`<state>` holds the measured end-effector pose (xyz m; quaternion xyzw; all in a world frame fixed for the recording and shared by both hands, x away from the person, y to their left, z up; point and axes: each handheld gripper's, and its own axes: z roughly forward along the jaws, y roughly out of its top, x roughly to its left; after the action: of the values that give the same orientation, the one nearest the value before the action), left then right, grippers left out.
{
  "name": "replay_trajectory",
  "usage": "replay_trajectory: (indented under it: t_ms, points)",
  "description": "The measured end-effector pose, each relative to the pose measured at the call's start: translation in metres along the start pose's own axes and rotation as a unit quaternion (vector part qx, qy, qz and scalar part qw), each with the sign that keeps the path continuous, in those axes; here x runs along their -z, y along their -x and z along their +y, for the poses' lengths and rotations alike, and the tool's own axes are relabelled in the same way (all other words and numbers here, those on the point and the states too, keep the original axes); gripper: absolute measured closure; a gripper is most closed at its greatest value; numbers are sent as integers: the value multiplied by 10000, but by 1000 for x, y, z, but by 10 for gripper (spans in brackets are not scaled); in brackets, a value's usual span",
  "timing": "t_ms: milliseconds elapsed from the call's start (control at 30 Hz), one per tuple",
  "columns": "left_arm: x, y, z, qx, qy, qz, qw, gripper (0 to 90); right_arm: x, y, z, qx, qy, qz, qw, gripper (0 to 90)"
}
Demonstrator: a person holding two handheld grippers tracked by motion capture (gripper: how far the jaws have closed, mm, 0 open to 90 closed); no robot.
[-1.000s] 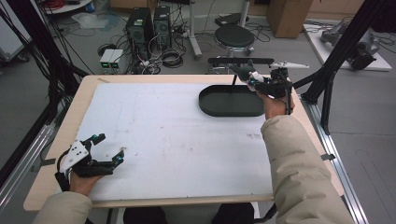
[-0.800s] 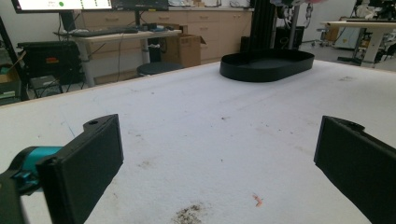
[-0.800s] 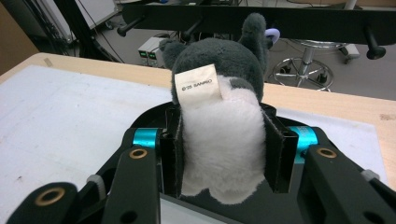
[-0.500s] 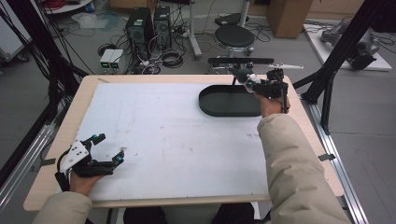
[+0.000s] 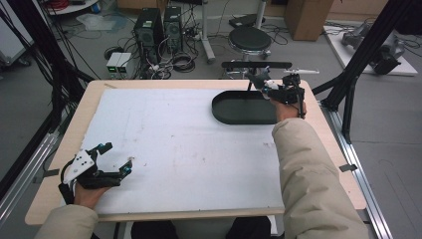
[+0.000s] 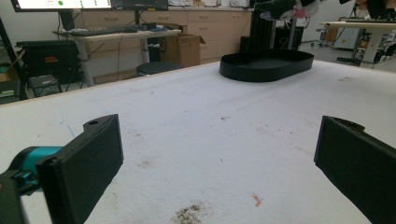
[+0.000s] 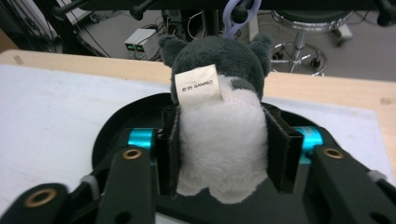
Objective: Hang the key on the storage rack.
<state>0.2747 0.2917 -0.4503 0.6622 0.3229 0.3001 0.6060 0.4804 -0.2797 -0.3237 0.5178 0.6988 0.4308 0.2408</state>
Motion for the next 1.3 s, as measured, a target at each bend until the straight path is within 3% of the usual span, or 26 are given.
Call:
replay_trajectory:
  t_ms: [33,167,267,367,533,700,900,967,1167,1300]
  points:
    - [0,0,0,18,-2,-2,10000,17,0,0,0,0,0,0,10000,467]
    - [0,0,0,5,-11,35,10000,18,-4,2,-2,-167,-88,231,9996,207]
    - [-1,0,0,20,-43,71,10000,17,-4,1,-3,-203,-216,518,9982,95]
    - [-1,0,0,27,-49,81,10000,18,5,-5,-5,-53,20,791,9968,7]
    - [0,0,0,48,-7,93,9999,17,25,-9,-12,185,351,1259,9912,6]
    - [1,-1,0,120,16,109,9999,17,44,-6,-31,246,506,1397,9886,6]
    - [1,0,-1,86,76,152,9998,17,63,-1,-63,407,1016,1933,9750,6]
    - [2,-1,-1,132,107,163,9997,17,68,-2,-74,522,1030,1928,9744,6]
    - [4,0,-2,101,197,218,9995,17,81,-2,-110,845,1376,1965,9671,6]
    - [5,0,-2,90,240,222,9994,17,87,0,-134,844,1531,2034,9634,6]
